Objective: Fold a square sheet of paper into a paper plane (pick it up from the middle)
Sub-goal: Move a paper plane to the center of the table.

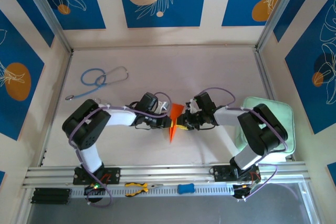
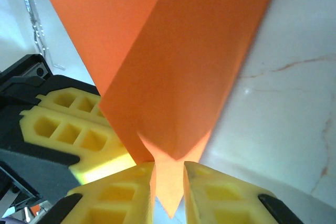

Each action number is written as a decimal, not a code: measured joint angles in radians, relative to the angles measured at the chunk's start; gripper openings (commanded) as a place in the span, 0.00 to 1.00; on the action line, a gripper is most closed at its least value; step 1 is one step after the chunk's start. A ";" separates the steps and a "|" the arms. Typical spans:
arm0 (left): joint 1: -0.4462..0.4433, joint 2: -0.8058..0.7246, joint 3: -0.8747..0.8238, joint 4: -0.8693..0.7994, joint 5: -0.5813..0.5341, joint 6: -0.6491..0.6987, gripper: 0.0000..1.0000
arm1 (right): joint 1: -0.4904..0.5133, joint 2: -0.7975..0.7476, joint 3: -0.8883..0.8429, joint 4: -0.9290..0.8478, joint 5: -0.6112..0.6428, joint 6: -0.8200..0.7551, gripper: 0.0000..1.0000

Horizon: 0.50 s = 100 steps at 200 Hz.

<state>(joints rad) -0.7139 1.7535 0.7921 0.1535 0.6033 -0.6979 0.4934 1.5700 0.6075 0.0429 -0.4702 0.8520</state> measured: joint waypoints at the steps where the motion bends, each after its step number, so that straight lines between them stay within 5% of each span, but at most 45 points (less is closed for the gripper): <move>1: 0.000 -0.003 0.000 -0.002 -0.004 0.000 0.07 | -0.001 -0.004 0.000 -0.002 0.002 0.000 0.24; 100: -0.026 -0.174 0.116 -0.486 -0.545 0.122 0.05 | -0.008 -0.129 0.000 -0.069 0.078 -0.001 0.25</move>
<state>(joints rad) -0.7395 1.5799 0.9077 -0.3328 0.0582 -0.5758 0.4858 1.4414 0.6075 -0.0257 -0.3923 0.8509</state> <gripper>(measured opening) 0.064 0.250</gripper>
